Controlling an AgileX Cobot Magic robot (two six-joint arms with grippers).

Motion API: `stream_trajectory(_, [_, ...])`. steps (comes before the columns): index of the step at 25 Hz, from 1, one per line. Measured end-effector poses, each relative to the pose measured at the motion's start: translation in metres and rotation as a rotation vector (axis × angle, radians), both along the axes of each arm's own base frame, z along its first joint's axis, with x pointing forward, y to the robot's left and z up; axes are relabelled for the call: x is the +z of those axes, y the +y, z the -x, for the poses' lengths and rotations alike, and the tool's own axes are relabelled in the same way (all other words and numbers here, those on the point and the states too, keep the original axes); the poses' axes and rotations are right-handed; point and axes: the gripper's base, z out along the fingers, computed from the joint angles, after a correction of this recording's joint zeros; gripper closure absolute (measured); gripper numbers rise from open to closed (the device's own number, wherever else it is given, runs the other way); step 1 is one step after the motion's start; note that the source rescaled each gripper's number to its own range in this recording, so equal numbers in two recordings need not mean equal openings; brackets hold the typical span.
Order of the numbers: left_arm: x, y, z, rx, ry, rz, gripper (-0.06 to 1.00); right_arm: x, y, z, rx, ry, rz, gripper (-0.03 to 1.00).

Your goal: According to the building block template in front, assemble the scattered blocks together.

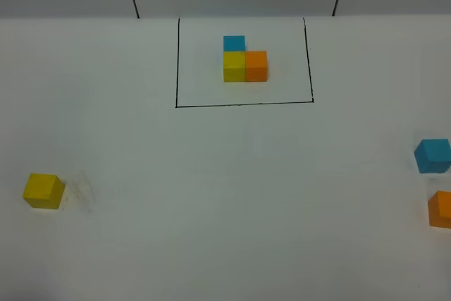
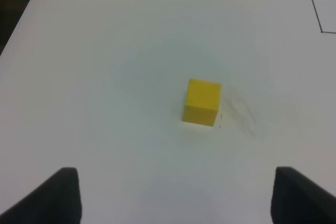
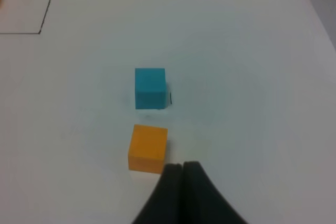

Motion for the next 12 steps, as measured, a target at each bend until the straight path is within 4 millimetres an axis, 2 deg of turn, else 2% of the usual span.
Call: stream_trajectory(12, [0.0001,0.0,0.0,0.0,-0.001,0.0,0.05,0.0,0.0,0.0,0.0,0.0,0.0,0.97])
